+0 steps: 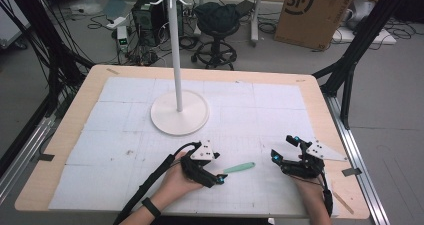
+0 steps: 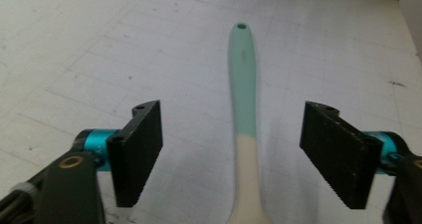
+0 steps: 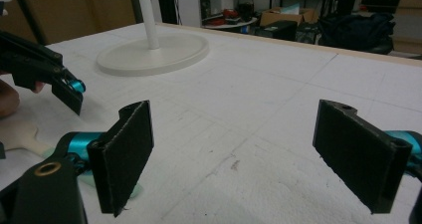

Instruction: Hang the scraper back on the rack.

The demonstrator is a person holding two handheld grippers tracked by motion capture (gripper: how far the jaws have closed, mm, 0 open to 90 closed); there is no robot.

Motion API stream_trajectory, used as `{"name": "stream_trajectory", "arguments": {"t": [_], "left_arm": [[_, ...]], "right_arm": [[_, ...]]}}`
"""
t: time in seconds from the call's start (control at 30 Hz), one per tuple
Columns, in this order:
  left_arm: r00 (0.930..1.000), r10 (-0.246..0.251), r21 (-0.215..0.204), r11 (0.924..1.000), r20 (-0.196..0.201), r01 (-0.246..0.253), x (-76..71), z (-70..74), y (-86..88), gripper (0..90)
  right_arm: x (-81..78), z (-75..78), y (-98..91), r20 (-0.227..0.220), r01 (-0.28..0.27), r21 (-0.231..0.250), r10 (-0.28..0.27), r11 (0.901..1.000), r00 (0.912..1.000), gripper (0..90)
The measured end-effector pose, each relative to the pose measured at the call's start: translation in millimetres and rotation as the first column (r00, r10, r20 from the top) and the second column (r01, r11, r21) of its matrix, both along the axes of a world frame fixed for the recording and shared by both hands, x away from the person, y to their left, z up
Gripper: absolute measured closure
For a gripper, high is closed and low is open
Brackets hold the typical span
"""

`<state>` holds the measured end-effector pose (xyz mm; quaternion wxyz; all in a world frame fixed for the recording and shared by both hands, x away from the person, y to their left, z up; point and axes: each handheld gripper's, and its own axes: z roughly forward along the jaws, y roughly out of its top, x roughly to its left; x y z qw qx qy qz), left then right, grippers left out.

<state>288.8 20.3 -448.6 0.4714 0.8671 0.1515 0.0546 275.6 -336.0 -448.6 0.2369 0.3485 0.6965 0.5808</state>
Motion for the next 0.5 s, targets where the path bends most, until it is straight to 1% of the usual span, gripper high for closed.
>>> {"name": "stream_trajectory", "arguments": {"t": [0.03,0.07,0.1,0.13,0.2,0.23,0.3,0.33,0.4,0.47,0.5], "left_arm": [[1.0000,0.000,0.004,1.0000,0.006,0.000,-0.7,0.4,-0.5,28.9],[1.0000,-0.002,0.006,1.0000,-0.002,0.002,-0.8,0.4,-0.7,30.5],[0.9998,-0.011,0.013,0.9999,-0.015,0.011,-0.7,0.0,-1.0,34.8],[0.9998,-0.009,0.016,0.9998,-0.019,0.009,-1.9,-0.5,-2.3,41.2],[0.9998,-0.017,0.048,0.9987,-0.007,0.017,-3.3,-0.6,-3.7,44.8],[0.9998,-0.018,0.056,0.9983,-0.010,0.018,-3.9,-1.1,-5.0,47.3],[0.9999,-0.015,0.081,0.9966,0.003,0.015,-5.1,-1.6,-7.1,50.5],[0.9999,-0.012,0.085,0.9963,0.008,0.011,-5.9,-1.4,-7.5,51.9],[1.0000,0.002,0.080,0.9968,-0.001,-0.002,-6.3,-1.5,-7.3,54.3],[0.9999,0.015,0.080,0.9967,0.006,-0.015,-6.7,-1.4,-6.5,58.3],[0.9999,0.012,0.080,0.9967,0.009,-0.013,-7.0,-1.5,-6.5,60.9]], "right_arm": [[0.0,0.1,-0.1,-0.002,0.000,0.000,0.000,1.0000,1.0000,15.3],[0.1,0.0,-0.1,0.000,-0.001,0.000,0.001,1.0000,1.0000,15.3],[0.0,0.1,-0.1,-0.003,0.000,0.001,0.000,1.0000,1.0000,15.3],[0.0,0.1,-0.1,-0.003,0.000,0.001,0.000,1.0000,1.0000,15.3],[0.0,0.1,-0.2,-0.002,-0.002,0.001,0.002,1.0000,1.0000,15.3],[0.0,0.1,-0.2,-0.002,-0.001,0.000,0.001,1.0000,1.0000,15.3],[0.0,0.1,-0.2,-0.001,-0.002,0.000,0.002,1.0000,1.0000,15.3],[0.0,0.1,-0.2,-0.002,-0.002,0.001,0.002,1.0000,1.0000,15.3],[-0.1,0.1,-0.2,-0.002,-0.002,0.000,0.002,1.0000,1.0000,15.3],[0.0,0.0,-0.1,0.000,-0.002,0.000,0.002,1.0000,1.0000,15.3],[0.0,0.0,-0.2,0.000,-0.003,-0.001,0.003,1.0000,1.0000,15.3]]}}
